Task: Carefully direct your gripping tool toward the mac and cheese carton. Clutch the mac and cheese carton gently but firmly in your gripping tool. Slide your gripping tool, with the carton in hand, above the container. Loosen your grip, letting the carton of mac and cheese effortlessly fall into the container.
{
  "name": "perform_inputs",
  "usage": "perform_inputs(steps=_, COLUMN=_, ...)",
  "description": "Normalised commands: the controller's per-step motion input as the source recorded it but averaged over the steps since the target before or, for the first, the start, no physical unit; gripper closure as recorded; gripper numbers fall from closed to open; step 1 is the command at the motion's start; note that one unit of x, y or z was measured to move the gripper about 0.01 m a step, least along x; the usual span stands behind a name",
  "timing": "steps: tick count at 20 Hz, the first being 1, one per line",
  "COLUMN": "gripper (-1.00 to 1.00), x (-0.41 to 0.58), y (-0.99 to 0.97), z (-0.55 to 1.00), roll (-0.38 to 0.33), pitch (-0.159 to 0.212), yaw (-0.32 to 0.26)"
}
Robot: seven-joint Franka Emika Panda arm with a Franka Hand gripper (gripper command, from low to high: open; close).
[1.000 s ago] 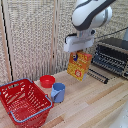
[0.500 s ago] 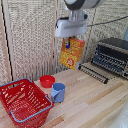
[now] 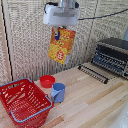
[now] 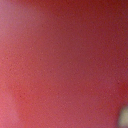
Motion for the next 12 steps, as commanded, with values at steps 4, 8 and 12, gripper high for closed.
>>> perform_inputs(steps=4, gripper=1.00, x=0.149, y=0.93, z=0.34, roll=0.019, pitch=0.131, yaw=0.011)
perform_inputs(steps=8, gripper=1.00, x=0.181, y=0.96, z=0.07, roll=0.000, pitch=0.151, yaw=0.000)
perform_inputs(steps=12, gripper=1.00, x=0.208, y=0.98, z=0.00, roll=0.000, pitch=0.144, yaw=0.000)
